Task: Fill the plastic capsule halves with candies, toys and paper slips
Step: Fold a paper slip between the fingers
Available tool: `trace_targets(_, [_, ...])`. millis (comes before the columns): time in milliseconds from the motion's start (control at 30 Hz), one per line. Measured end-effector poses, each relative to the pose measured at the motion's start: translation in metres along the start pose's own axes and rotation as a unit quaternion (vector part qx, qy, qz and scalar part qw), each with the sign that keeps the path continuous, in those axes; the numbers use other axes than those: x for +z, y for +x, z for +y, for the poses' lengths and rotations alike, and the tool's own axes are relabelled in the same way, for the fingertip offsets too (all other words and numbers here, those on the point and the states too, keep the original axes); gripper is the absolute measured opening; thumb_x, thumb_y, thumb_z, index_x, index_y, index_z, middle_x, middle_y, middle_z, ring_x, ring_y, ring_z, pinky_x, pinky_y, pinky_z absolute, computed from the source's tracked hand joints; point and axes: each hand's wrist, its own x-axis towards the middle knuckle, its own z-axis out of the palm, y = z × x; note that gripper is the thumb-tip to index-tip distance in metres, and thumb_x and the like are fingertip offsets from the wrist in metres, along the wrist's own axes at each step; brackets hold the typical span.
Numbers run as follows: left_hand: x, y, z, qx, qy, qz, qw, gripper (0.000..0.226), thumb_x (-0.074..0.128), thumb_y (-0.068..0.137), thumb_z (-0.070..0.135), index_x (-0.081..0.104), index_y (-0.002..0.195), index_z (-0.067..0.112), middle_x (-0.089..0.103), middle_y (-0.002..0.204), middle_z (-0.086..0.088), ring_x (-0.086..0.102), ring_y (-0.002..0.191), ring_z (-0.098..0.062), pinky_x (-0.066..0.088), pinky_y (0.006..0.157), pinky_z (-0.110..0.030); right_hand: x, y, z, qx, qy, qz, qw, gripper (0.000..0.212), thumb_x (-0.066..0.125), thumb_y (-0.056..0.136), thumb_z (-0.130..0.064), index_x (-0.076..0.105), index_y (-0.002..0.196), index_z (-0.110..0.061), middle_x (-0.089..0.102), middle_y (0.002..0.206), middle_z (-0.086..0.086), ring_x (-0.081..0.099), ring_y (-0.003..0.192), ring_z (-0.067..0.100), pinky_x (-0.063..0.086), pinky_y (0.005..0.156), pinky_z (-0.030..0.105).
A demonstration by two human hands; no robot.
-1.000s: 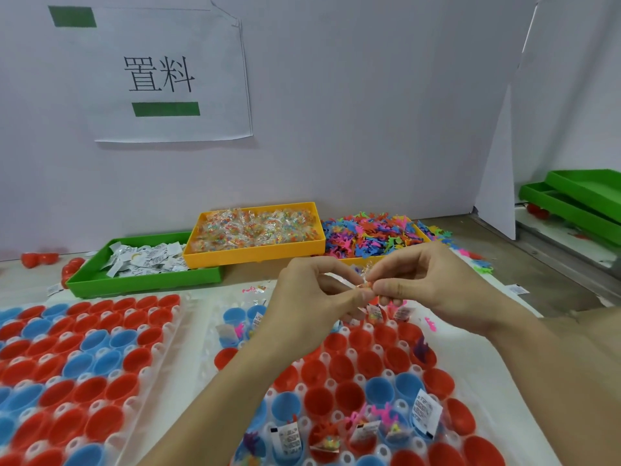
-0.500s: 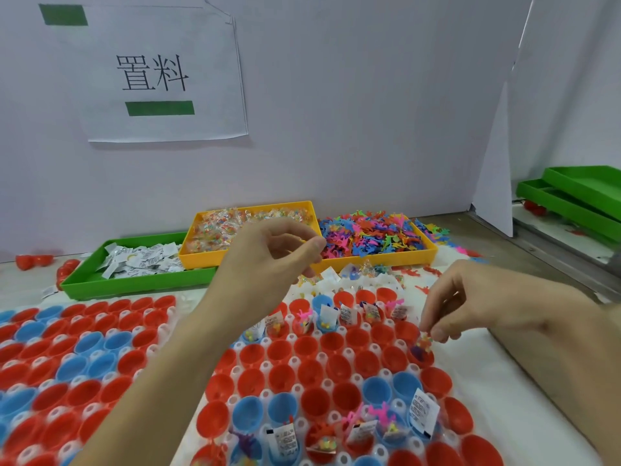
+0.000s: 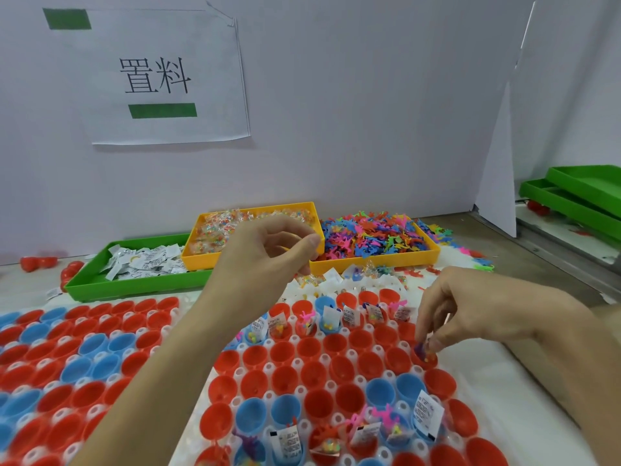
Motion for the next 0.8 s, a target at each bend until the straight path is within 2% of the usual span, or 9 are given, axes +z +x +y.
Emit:
trace_targets(100, [0.001, 0.000, 0.000, 0.002, 0.001, 0.000, 1.000, 0.007, 0.066, 0.090, 0.026, 0.071, 0.085, 0.025, 0.074, 0.076, 0.003, 0.070, 0.066, -0.014, 0.054, 0.060, -0.019, 0.001, 0.002, 0.000, -0.004, -0.018, 0.023, 1.000, 0.023, 0.088, 0.073, -0.018, 0.075, 0.074, -0.038, 0.074, 0.080, -0.010, 0.069, 0.076, 0.009, 0.058, 0.073, 0.030])
trace_targets(233, [0.001, 0.000, -0.001, 0.004, 0.005, -0.002, 1.000, 0.006, 0.066, 0.089, 0.026, 0.071, 0.085, 0.024, 0.074, 0.076, 0.003, 0.070, 0.065, -0.014, 0.056, 0.060, -0.020, 0.002, 0.003, -0.002, -0.003, -0.034, 0.013, 0.999, 0.031, 0.088, 0.072, -0.016, 0.068, 0.066, -0.039, 0.070, 0.071, -0.013, 0.064, 0.067, 0.003, 0.052, 0.064, 0.019])
trace_targets(367, [0.001, 0.000, -0.001, 0.002, 0.008, -0.001, 1.000, 0.005, 0.067, 0.088, 0.027, 0.071, 0.085, 0.025, 0.074, 0.076, 0.003, 0.071, 0.066, -0.013, 0.057, 0.062, -0.021, 0.002, 0.005, 0.000, -0.002, -0.036, 0.021, 0.999, 0.035, 0.092, 0.067, -0.017, 0.062, 0.063, -0.036, 0.064, 0.066, -0.011, 0.057, 0.062, 0.004, 0.053, 0.065, 0.028])
trace_targets(500, [0.000, 0.000, -0.001, 0.001, 0.006, -0.001, 1.000, 0.004, 0.069, 0.088, 0.026, 0.071, 0.085, 0.026, 0.074, 0.075, 0.003, 0.071, 0.066, -0.013, 0.055, 0.061, -0.019, -0.003, 0.003, 0.005, -0.021, 0.005, 0.006, 1.000, 0.034, 0.093, 0.065, -0.018, 0.062, 0.064, -0.032, 0.064, 0.065, -0.008, 0.056, 0.061, 0.005, 0.051, 0.062, 0.022])
trace_targets(600, [-0.001, 0.000, -0.001, -0.001, 0.000, 0.001, 1.000, 0.004, 0.069, 0.088, 0.025, 0.071, 0.084, 0.026, 0.074, 0.075, 0.002, 0.071, 0.067, -0.015, 0.054, 0.060, -0.020, -0.006, -0.001, 0.011, -0.031, 0.033, 0.007, 0.999, 0.030, 0.093, 0.065, -0.022, 0.064, 0.067, -0.029, 0.065, 0.068, -0.005, 0.058, 0.063, 0.007, 0.051, 0.062, 0.023])
trace_targets(667, [-0.001, 0.000, -0.001, -0.002, 0.001, 0.002, 1.000, 0.005, 0.069, 0.089, 0.025, 0.071, 0.084, 0.026, 0.074, 0.075, 0.001, 0.071, 0.067, -0.015, 0.055, 0.061, -0.021, -0.010, -0.003, 0.018, -0.036, 0.057, 0.049, 0.997, 0.021, 0.089, 0.072, -0.029, 0.068, 0.075, -0.029, 0.069, 0.074, -0.003, 0.060, 0.066, 0.009, 0.052, 0.063, 0.026])
trace_targets(700, [-0.002, 0.000, -0.001, -0.004, 0.002, 0.002, 1.000, 0.006, 0.069, 0.089, 0.025, 0.071, 0.084, 0.026, 0.074, 0.075, 0.001, 0.071, 0.067, -0.015, 0.055, 0.061, -0.021, -0.013, -0.002, 0.023, -0.037, 0.066, 0.097, 0.992, 0.014, 0.084, 0.078, -0.030, 0.070, 0.079, -0.030, 0.072, 0.078, -0.002, 0.062, 0.066, 0.009, 0.052, 0.063, 0.026])
trace_targets(733, [-0.002, 0.000, -0.001, -0.004, 0.004, 0.003, 1.000, 0.006, 0.069, 0.090, 0.025, 0.071, 0.084, 0.026, 0.074, 0.075, 0.001, 0.071, 0.067, -0.015, 0.056, 0.061, -0.022, -0.015, 0.000, 0.030, -0.034, 0.068, 0.163, 0.984, 0.007, 0.079, 0.083, -0.030, 0.072, 0.082, -0.031, 0.073, 0.079, -0.002, 0.065, 0.066, 0.008, 0.052, 0.062, 0.025])
trace_targets(800, [-0.003, 0.001, -0.001, -0.003, 0.007, 0.006, 1.000, 0.007, 0.068, 0.090, 0.026, 0.071, 0.084, 0.026, 0.074, 0.075, 0.002, 0.071, 0.066, -0.014, 0.057, 0.060, -0.024, -0.018, 0.007, 0.047, 0.000, 0.054, 0.315, 0.948, 0.007, 0.070, 0.091, -0.026, 0.073, 0.087, -0.031, 0.074, 0.077, -0.005, 0.068, 0.065, 0.008, 0.049, 0.060, 0.022])
